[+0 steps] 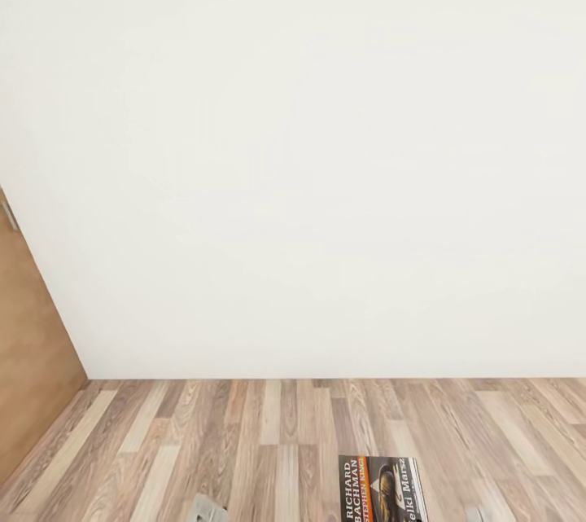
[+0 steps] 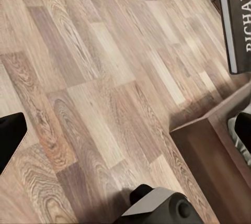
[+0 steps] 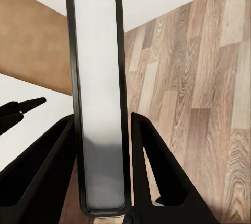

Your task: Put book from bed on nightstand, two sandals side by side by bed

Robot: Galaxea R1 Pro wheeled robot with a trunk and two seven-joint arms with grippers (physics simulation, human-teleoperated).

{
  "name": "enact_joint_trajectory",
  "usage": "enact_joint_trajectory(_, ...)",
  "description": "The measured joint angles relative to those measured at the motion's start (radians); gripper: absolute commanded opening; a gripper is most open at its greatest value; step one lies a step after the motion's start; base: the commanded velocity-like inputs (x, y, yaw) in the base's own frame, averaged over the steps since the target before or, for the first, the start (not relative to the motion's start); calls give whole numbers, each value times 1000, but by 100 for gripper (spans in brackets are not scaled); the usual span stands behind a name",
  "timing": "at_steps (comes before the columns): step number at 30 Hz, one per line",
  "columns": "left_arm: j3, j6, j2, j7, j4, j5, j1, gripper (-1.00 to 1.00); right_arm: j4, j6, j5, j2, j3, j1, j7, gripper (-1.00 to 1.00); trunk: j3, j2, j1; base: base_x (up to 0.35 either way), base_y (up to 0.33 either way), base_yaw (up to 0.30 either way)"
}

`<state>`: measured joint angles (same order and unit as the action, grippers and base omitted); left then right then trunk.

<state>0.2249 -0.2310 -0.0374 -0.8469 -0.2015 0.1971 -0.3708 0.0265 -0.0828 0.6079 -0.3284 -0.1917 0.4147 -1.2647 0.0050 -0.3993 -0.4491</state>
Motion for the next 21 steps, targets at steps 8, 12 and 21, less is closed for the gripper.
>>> enact_joint_trajectory(8,0,0,0,0,2,1,0,100,0,-1,0,0,0,0,0,-100,-1,0,0,322,0,-62)
enact_joint_trajectory(12,0,0,2,0,2,1,0,100,0,-1,-1,0,0,0,0,-100,-3,0,0,323,0,-173)
enact_joint_trajectory(21,0,0,2,1,2,1,0,100,0,-1,-1,0,0,0,0,-100,-4,0,0,323,0,-21)
